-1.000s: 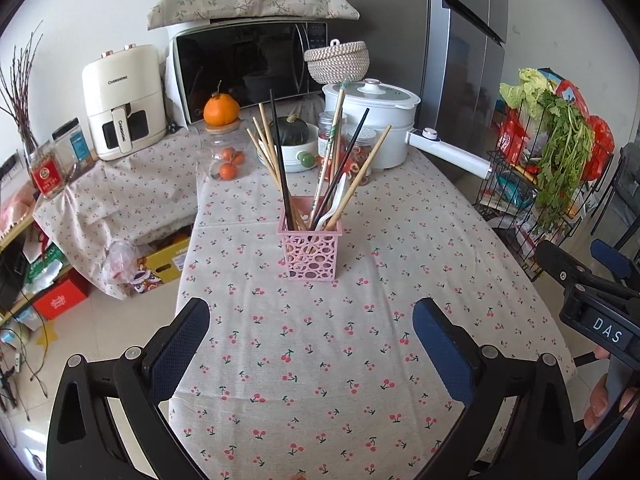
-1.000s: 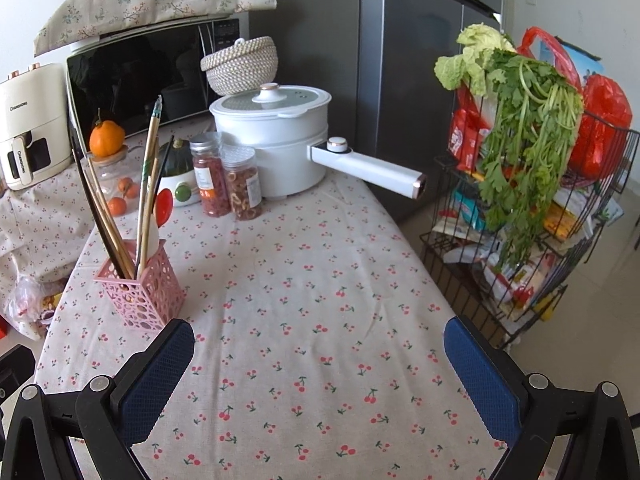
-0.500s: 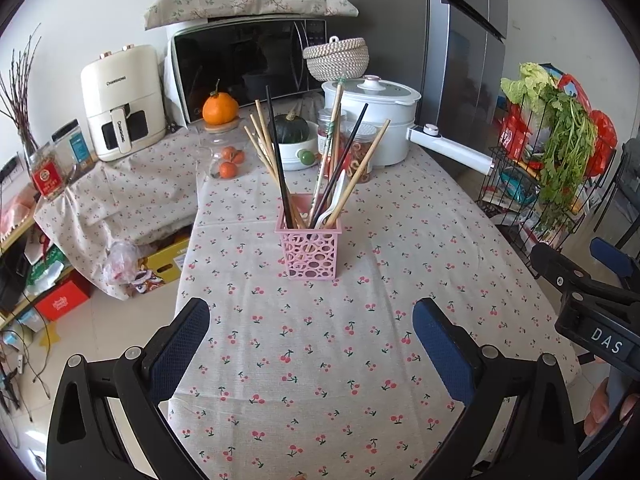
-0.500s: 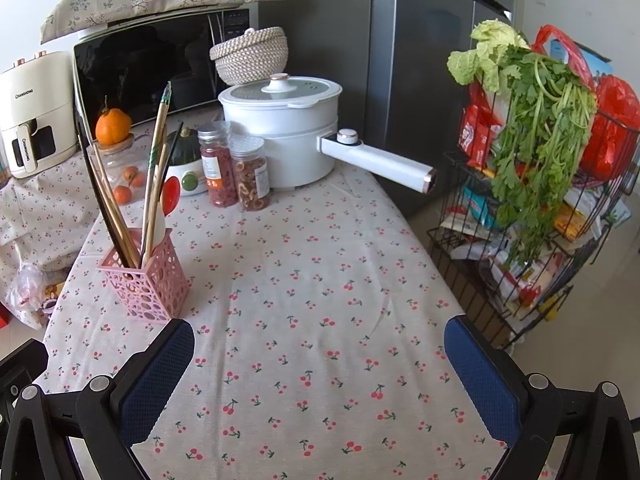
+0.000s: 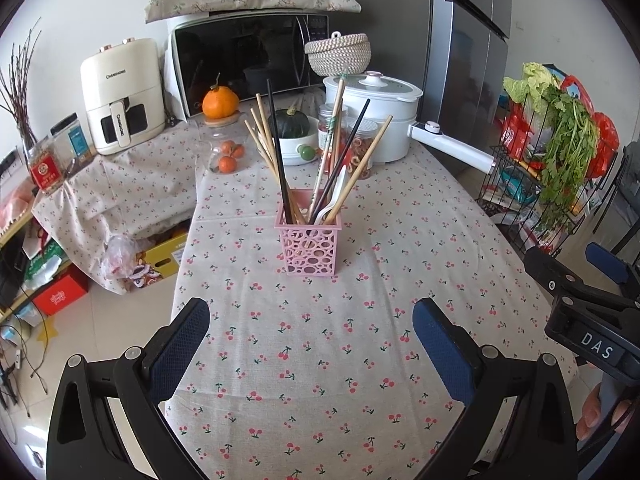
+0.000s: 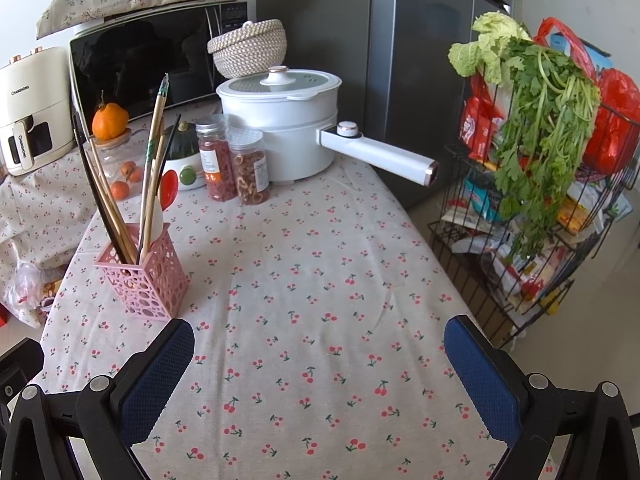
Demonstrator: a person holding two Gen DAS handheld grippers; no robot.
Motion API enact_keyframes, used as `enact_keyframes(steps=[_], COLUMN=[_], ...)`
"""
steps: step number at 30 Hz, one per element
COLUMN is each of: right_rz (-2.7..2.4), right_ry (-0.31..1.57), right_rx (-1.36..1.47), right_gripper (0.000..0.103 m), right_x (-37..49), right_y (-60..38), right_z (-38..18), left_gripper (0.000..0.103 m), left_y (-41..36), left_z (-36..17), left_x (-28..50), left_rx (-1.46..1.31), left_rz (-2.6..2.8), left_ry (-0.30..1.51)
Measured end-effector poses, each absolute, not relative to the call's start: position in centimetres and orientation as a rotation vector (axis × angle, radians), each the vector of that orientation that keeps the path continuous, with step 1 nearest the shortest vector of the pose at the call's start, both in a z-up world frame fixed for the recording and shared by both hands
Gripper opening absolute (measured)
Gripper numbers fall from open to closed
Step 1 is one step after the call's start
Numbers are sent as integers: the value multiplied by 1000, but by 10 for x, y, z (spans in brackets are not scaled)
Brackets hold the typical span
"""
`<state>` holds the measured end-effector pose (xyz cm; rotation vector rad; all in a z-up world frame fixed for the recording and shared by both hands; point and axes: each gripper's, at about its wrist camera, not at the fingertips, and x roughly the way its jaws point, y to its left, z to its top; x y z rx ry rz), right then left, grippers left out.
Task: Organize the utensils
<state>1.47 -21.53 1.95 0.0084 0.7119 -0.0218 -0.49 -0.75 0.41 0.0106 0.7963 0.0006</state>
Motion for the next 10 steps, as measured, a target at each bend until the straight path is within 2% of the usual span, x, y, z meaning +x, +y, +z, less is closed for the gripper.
enact_keyframes(steps=[10], right_rz=[-17], right_ry=[742], right_rx=[30], right_gripper=[103], right_x=[22], right_y=[-216], right_z=[11], left_gripper=[103], left_y=[-6], left_z=[-9], left_x=[6], left_rx=[-24], left_rz=[-26], left_ry=[853])
